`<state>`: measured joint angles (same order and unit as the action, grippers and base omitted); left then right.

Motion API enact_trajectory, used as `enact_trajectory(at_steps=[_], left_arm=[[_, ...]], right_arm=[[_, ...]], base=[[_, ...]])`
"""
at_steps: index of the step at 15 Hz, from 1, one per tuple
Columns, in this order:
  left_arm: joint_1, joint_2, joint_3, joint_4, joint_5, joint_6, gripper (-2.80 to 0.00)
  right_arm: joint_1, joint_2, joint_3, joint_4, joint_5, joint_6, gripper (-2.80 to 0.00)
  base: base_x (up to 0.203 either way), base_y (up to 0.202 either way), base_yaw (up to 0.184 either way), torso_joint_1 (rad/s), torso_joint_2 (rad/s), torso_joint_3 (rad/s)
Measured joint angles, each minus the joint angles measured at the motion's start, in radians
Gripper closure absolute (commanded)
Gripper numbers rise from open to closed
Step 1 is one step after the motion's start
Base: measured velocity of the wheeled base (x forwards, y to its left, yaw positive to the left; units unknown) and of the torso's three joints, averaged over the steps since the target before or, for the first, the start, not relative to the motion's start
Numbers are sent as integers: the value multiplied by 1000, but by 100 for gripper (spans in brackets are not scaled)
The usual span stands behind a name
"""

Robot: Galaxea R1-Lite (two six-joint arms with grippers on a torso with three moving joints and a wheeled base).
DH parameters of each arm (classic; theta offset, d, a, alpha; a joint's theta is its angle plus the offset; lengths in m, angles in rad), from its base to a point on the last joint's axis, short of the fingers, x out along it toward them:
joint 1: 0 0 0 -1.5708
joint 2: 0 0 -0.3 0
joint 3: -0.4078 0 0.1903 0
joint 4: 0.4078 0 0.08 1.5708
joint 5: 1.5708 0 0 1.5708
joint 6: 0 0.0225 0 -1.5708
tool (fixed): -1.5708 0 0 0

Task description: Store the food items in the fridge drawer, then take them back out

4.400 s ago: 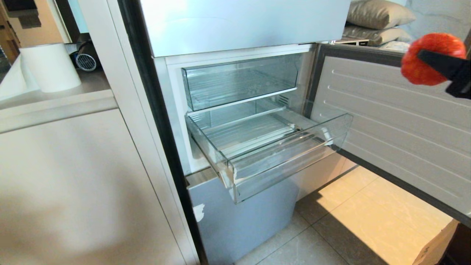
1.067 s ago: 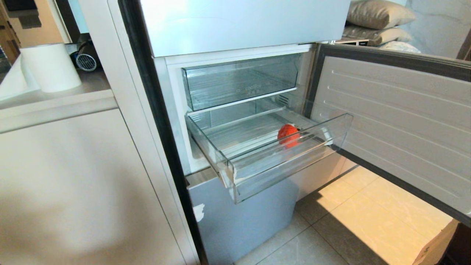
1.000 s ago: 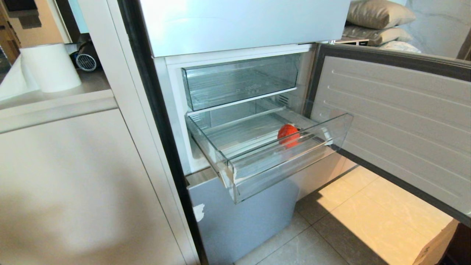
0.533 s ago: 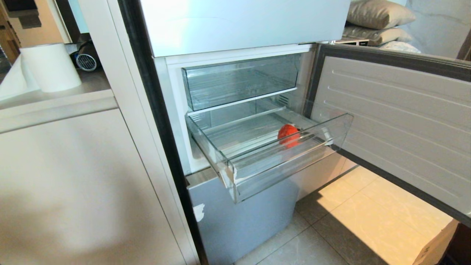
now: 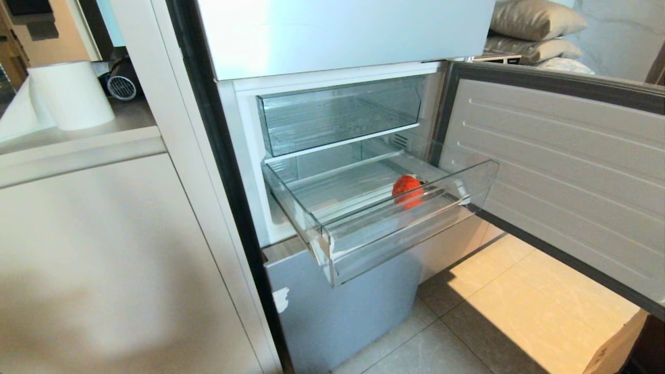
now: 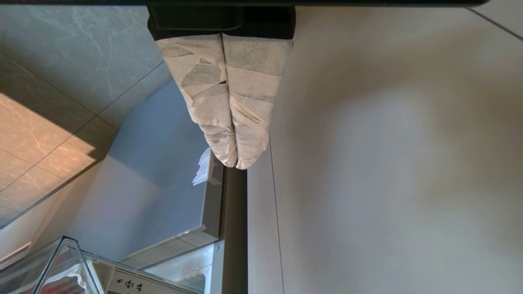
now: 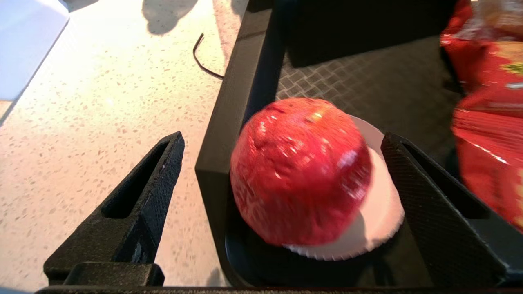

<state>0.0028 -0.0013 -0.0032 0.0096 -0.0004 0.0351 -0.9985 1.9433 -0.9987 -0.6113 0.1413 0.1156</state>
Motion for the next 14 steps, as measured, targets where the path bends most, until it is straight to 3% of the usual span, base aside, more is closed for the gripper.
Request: enact_trajectory(at_steps=[5,6,14], left_arm=[[0,0,0,0,0,0,0],[0,0,0,0,0,0,0],[0,0,0,0,0,0,0]], right_arm=[[-1,60,-16,-13,1,11,-280],[-2,68,-16,-14,1,13,0],[-5,47,-5,-5,1,35,0]], base=[[0,0,0,0,0,0],[0,0,0,0,0,0],[0,0,0,0,0,0]])
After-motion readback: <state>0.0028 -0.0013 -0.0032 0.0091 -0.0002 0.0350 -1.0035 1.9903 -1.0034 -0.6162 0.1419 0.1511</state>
